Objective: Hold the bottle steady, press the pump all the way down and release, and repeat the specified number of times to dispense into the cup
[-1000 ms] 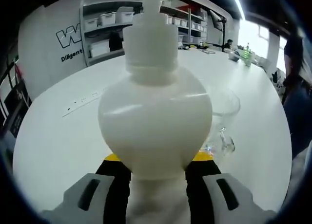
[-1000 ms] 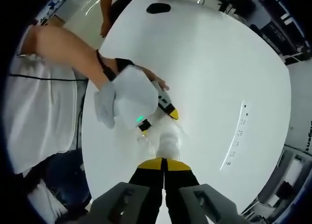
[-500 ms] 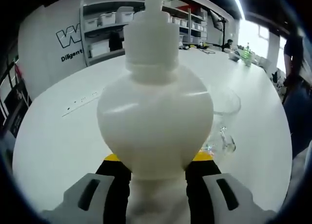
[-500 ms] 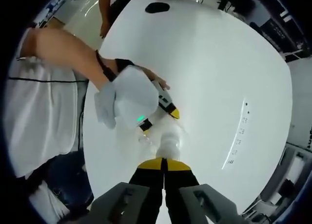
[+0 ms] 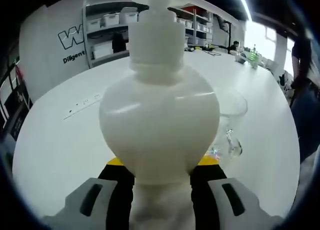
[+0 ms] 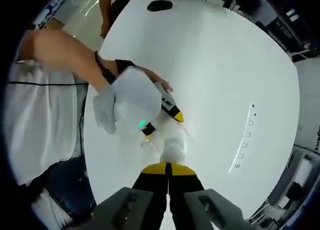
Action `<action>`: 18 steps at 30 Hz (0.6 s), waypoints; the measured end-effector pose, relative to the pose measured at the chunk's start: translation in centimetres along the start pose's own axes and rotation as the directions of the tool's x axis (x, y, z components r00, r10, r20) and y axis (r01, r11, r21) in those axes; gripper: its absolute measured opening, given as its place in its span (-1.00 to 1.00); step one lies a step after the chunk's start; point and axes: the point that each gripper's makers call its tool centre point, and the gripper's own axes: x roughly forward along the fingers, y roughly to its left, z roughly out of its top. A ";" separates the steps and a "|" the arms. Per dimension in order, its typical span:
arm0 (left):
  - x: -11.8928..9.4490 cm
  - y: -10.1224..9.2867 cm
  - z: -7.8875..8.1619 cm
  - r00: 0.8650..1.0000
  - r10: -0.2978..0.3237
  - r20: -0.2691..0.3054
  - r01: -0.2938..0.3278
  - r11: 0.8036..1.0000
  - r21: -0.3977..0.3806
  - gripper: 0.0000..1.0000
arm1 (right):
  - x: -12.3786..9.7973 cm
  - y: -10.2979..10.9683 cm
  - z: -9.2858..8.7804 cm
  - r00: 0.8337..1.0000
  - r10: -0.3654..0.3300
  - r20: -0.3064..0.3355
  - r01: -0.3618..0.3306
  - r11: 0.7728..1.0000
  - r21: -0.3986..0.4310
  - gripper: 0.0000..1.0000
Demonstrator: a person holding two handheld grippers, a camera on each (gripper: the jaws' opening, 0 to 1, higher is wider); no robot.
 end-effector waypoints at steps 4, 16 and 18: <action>0.0 0.0 0.0 1.000 0.001 -0.001 -0.001 1.000 0.000 -0.15 | -0.4 0.1 0.0 0.998 0.011 0.063 -0.012 1.000 0.000 -1.00; 0.0 -0.1 0.0 1.000 0.000 -0.007 0.000 1.000 -0.002 -0.15 | -0.9 0.5 0.0 0.999 -0.011 0.047 0.012 1.000 -0.023 -1.00; 0.0 -0.1 0.0 1.000 0.001 -0.008 -0.001 1.000 -0.001 -0.15 | -0.9 0.0 0.1 0.999 -0.010 0.048 0.011 1.000 -0.016 -1.00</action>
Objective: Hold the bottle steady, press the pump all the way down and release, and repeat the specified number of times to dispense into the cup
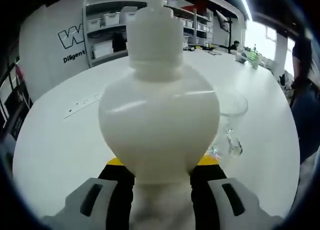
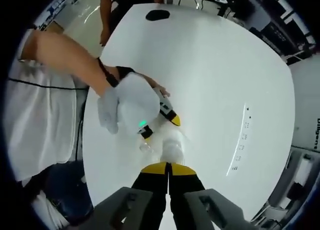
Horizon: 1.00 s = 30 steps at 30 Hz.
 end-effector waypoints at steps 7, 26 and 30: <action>0.0 0.0 0.0 1.000 -0.001 -0.004 0.001 1.000 0.005 -0.15 | -0.1 0.5 -0.1 1.000 0.000 0.010 0.000 1.000 0.011 -1.00; 0.1 0.0 -0.1 1.000 -0.007 -0.008 0.007 1.000 0.003 -0.15 | 0.0 0.2 0.1 1.000 0.020 0.003 -0.020 1.000 0.011 -1.00; 0.1 0.1 -0.1 1.000 -0.007 -0.007 0.007 1.000 0.006 -0.15 | 0.0 0.4 0.0 1.000 0.020 0.005 -0.020 1.000 0.008 -1.00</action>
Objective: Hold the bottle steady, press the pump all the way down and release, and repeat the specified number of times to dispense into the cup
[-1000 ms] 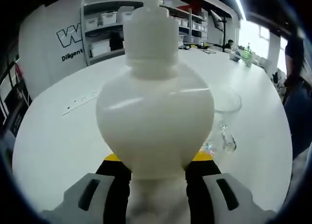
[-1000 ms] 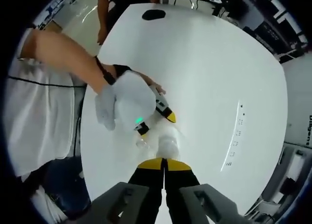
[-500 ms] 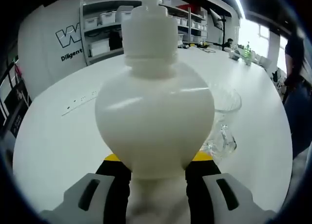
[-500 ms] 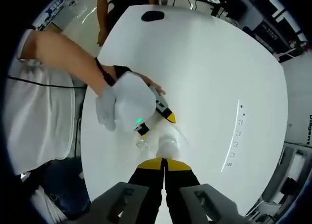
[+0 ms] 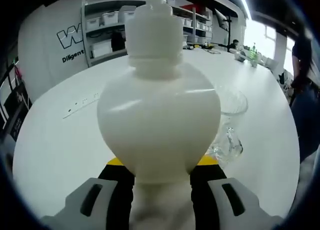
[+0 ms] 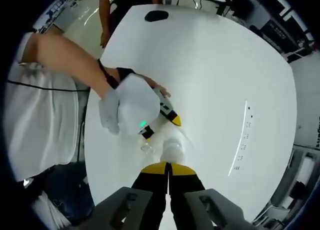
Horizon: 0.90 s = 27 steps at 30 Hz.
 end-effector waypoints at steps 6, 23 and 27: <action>0.0 0.0 0.0 1.000 0.001 -0.001 -0.001 1.000 0.000 -0.15 | 0.0 -0.3 0.0 1.000 0.002 0.004 -0.002 1.000 -0.007 -1.00; 0.1 0.0 -0.1 1.000 0.001 -0.003 -0.001 1.000 -0.001 -0.16 | -0.1 0.2 -0.2 1.000 -0.003 0.013 0.004 1.000 -0.021 -1.00; 0.0 -0.1 -0.1 1.000 0.000 -0.004 0.000 1.000 -0.001 -0.16 | -0.1 0.2 -0.2 1.000 0.000 0.022 0.000 1.000 -0.013 -1.00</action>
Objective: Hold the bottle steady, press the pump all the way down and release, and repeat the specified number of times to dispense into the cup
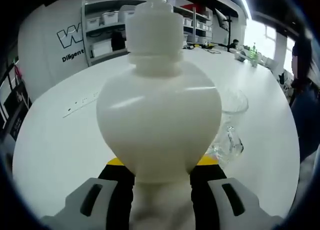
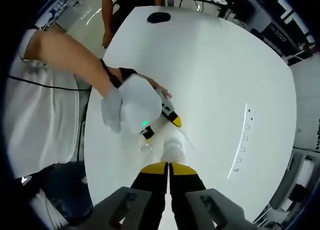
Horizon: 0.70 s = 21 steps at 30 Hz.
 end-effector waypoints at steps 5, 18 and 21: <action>0.0 0.0 0.0 1.000 -0.001 -0.001 0.001 1.000 -0.001 -0.16 | 0.0 0.0 0.0 1.000 0.000 0.012 0.000 1.000 0.008 -1.00; 0.1 0.0 -0.1 1.000 -0.001 -0.004 0.001 1.000 0.000 -0.16 | -0.1 -0.3 -0.1 0.999 -0.002 0.046 0.001 1.000 0.025 -0.89; 0.1 0.0 -0.1 1.000 -0.002 -0.006 0.002 1.000 0.000 -0.16 | -0.2 0.6 0.0 0.998 0.021 0.058 -0.023 0.999 0.034 -0.76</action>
